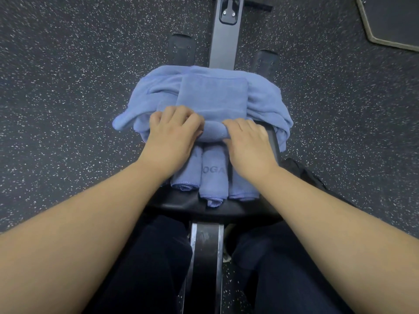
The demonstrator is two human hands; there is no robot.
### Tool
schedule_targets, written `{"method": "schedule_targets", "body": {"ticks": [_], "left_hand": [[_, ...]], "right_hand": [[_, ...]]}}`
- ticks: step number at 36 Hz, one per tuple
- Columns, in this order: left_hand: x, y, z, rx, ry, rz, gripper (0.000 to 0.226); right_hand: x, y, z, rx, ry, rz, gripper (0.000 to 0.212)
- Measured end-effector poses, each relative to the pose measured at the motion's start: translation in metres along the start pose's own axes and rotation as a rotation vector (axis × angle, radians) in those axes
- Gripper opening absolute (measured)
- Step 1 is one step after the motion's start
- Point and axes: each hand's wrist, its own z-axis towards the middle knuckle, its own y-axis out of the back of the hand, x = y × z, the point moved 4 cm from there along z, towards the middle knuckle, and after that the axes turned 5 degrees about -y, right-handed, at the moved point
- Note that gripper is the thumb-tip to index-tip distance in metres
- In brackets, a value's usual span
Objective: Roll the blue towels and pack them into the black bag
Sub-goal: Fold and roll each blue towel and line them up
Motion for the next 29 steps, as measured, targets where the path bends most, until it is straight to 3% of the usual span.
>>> {"method": "schedule_targets", "body": {"ticks": [7, 14, 18, 29], "left_hand": [[0.001, -0.008, -0.003, 0.080, 0.013, -0.018, 0.042], [0.004, -0.012, 0.000, 0.061, 0.070, -0.027, 0.037], [0.008, -0.013, 0.000, 0.039, 0.090, -0.041, 0.032], [0.013, -0.013, 0.005, 0.068, 0.079, -0.100, 0.036]], "right_hand": [[-0.005, 0.002, 0.003, 0.073, -0.026, 0.039, 0.031], [0.000, 0.003, 0.004, -0.175, -0.086, 0.015, 0.023], [0.008, 0.011, 0.003, -0.272, 0.012, -0.001, 0.037], [0.001, -0.004, 0.007, -0.175, 0.001, 0.047, 0.044]]}}
